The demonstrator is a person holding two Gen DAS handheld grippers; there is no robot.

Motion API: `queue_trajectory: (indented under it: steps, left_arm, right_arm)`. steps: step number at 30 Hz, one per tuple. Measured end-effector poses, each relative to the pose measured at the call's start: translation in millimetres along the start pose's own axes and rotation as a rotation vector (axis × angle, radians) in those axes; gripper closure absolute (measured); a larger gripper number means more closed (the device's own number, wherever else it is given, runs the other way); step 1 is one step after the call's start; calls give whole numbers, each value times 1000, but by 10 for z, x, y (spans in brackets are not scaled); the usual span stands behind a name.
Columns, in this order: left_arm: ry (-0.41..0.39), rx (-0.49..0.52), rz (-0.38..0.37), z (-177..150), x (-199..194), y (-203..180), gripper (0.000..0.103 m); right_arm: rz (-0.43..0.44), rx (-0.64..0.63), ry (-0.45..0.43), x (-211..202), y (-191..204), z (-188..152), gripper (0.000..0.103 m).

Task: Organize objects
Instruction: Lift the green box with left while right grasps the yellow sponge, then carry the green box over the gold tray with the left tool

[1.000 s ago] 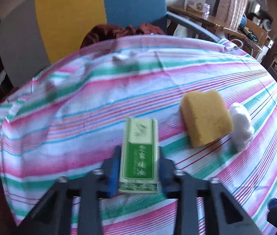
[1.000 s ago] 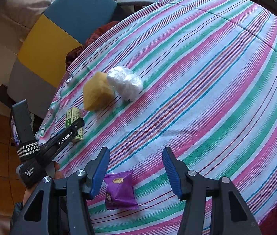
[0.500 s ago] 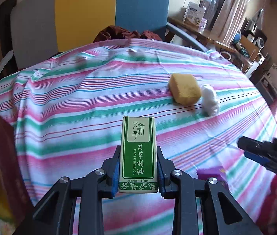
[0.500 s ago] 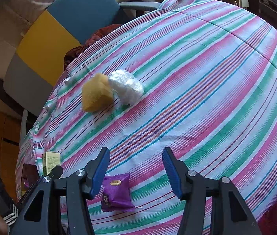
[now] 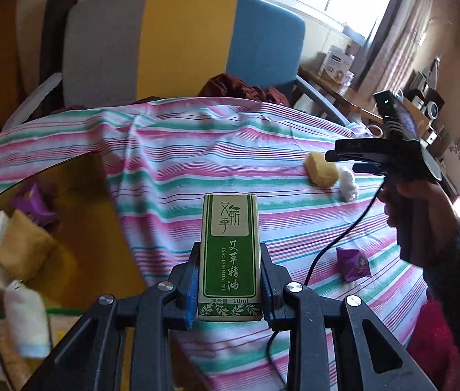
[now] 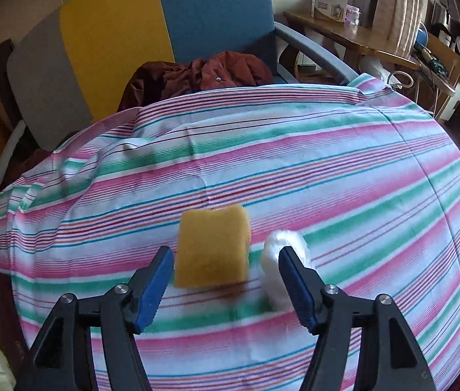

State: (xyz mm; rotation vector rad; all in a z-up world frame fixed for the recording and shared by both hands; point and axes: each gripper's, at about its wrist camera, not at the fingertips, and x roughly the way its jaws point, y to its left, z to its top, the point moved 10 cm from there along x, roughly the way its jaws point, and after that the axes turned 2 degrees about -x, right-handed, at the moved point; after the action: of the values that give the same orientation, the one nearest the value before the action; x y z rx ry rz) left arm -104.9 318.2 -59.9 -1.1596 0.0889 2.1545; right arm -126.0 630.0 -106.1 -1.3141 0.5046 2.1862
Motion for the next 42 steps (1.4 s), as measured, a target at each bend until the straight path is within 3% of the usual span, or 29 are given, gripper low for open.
queue_trajectory:
  steps: [4,7,8,9,10,15,21,28,33,42]
  left_arm:
    - [-13,-26,18,-45,-141,188,72]
    - [-17,-41,26,-78,-197,278,72]
    - [-17,-46,29,-92,-214,306,72]
    - [-17,-50,30,-101,-222,322,72]
    - [-19,-53,33,-111,-238,336,72]
    - [-21,-74,49,-209,-316,466,72]
    - [-42,-92,71,-285,-461,617,72]
    - [-85,-99,91,-331,-675,708,72]
    - [-105,-100,135,-417,-815,829,72]
    - [-128,-129,226,-571,-954,1057,72]
  right_arm:
    - [-49,-19,63,270,-7,49,33]
    - [-6,-46,104,396,105,17,34]
    - [3,-59,114,416,147,-7,37]
    - [9,-72,117,420,188,-33,50]
    - [21,-81,117,406,230,-57,56]
    - [29,-144,98,219,382,-214,64]
    - [187,-204,89,-189,754,-580,64]
    - [353,-281,120,-511,1254,-1309,64]
    - [362,-282,116,-444,1292,-1620,66]
    - [370,-266,86,-395,1215,-1655,68]
